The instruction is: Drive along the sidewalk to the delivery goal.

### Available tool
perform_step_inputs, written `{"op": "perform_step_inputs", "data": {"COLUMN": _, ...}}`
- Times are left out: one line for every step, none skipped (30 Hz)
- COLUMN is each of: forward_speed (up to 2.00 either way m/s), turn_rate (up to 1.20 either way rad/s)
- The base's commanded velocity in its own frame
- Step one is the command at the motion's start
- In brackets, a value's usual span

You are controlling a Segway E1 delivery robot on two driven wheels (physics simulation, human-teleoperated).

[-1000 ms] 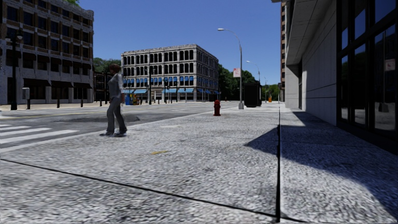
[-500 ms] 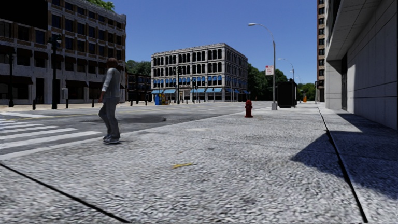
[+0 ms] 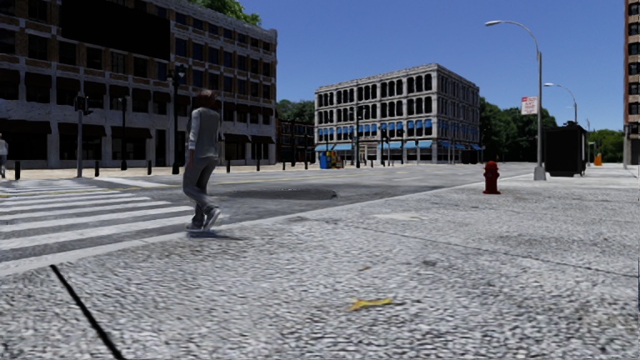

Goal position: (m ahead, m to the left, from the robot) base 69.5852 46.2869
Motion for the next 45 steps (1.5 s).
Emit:
{"op": "perform_step_inputs", "data": {"forward_speed": 1.23, "turn_rate": 0.63}}
{"op": "perform_step_inputs", "data": {"forward_speed": 1.23, "turn_rate": 0.63}}
{"op": "perform_step_inputs", "data": {"forward_speed": 1.23, "turn_rate": 0.63}}
{"op": "perform_step_inputs", "data": {"forward_speed": 1.23, "turn_rate": 0.63}}
{"op": "perform_step_inputs", "data": {"forward_speed": 1.23, "turn_rate": 0.63}}
{"op": "perform_step_inputs", "data": {"forward_speed": 1.23, "turn_rate": 0.63}}
{"op": "perform_step_inputs", "data": {"forward_speed": 1.23, "turn_rate": 0.63}}
{"op": "perform_step_inputs", "data": {"forward_speed": 1.23, "turn_rate": 0.63}}
{"op": "perform_step_inputs", "data": {"forward_speed": 1.23, "turn_rate": 0.63}}
{"op": "perform_step_inputs", "data": {"forward_speed": 1.23, "turn_rate": 0.63}}
{"op": "perform_step_inputs", "data": {"forward_speed": 1.23, "turn_rate": 0.63}}
{"op": "perform_step_inputs", "data": {"forward_speed": 1.23, "turn_rate": 0.63}}
{"op": "perform_step_inputs", "data": {"forward_speed": 1.23, "turn_rate": 0.63}}
{"op": "perform_step_inputs", "data": {"forward_speed": 1.23, "turn_rate": 0.63}}
{"op": "perform_step_inputs", "data": {"forward_speed": 1.23, "turn_rate": 0.63}}
{"op": "perform_step_inputs", "data": {"forward_speed": 1.23, "turn_rate": 0.63}}
{"op": "perform_step_inputs", "data": {"forward_speed": 1.23, "turn_rate": 0.63}}
{"op": "perform_step_inputs", "data": {"forward_speed": 1.23, "turn_rate": 0.63}}
{"op": "perform_step_inputs", "data": {"forward_speed": 1.23, "turn_rate": 0.63}}
{"op": "perform_step_inputs", "data": {"forward_speed": 1.23, "turn_rate": 0.63}}
{"op": "perform_step_inputs", "data": {"forward_speed": 1.23, "turn_rate": 0.61}}
{"op": "perform_step_inputs", "data": {"forward_speed": 1.23, "turn_rate": 0.61}}
{"op": "perform_step_inputs", "data": {"forward_speed": 1.23, "turn_rate": 0.59}}
{"op": "perform_step_inputs", "data": {"forward_speed": 1.23, "turn_rate": 0.58}}
{"op": "perform_step_inputs", "data": {"forward_speed": 1.23, "turn_rate": 0.58}}
{"op": "perform_step_inputs", "data": {"forward_speed": 1.23, "turn_rate": 0.58}}
{"op": "perform_step_inputs", "data": {"forward_speed": 1.23, "turn_rate": 0.57}}
{"op": "perform_step_inputs", "data": {"forward_speed": 1.23, "turn_rate": 0.57}}
{"op": "perform_step_inputs", "data": {"forward_speed": 1.23, "turn_rate": 0.56}}
{"op": "perform_step_inputs", "data": {"forward_speed": 1.23, "turn_rate": 0.53}}
{"op": "perform_step_inputs", "data": {"forward_speed": 1.23, "turn_rate": 0.53}}
{"op": "perform_step_inputs", "data": {"forward_speed": 1.23, "turn_rate": 0.5}}
{"op": "perform_step_inputs", "data": {"forward_speed": 1.23, "turn_rate": 0.47}}
{"op": "perform_step_inputs", "data": {"forward_speed": 1.23, "turn_rate": 0.45}}
{"op": "perform_step_inputs", "data": {"forward_speed": 1.23, "turn_rate": 0.44}}
{"op": "perform_step_inputs", "data": {"forward_speed": 1.23, "turn_rate": 0.44}}
{"op": "perform_step_inputs", "data": {"forward_speed": 1.23, "turn_rate": 0.43}}
{"op": "perform_step_inputs", "data": {"forward_speed": 1.23, "turn_rate": 0.43}}
{"op": "perform_step_inputs", "data": {"forward_speed": 1.23, "turn_rate": 0.43}}
{"op": "perform_step_inputs", "data": {"forward_speed": 1.23, "turn_rate": 0.43}}
{"op": "perform_step_inputs", "data": {"forward_speed": 1.23, "turn_rate": 0.43}}
{"op": "perform_step_inputs", "data": {"forward_speed": 1.23, "turn_rate": 0.43}}
{"op": "perform_step_inputs", "data": {"forward_speed": 1.23, "turn_rate": 0.43}}
{"op": "perform_step_inputs", "data": {"forward_speed": 1.23, "turn_rate": 0.43}}
{"op": "perform_step_inputs", "data": {"forward_speed": 1.23, "turn_rate": 0.43}}
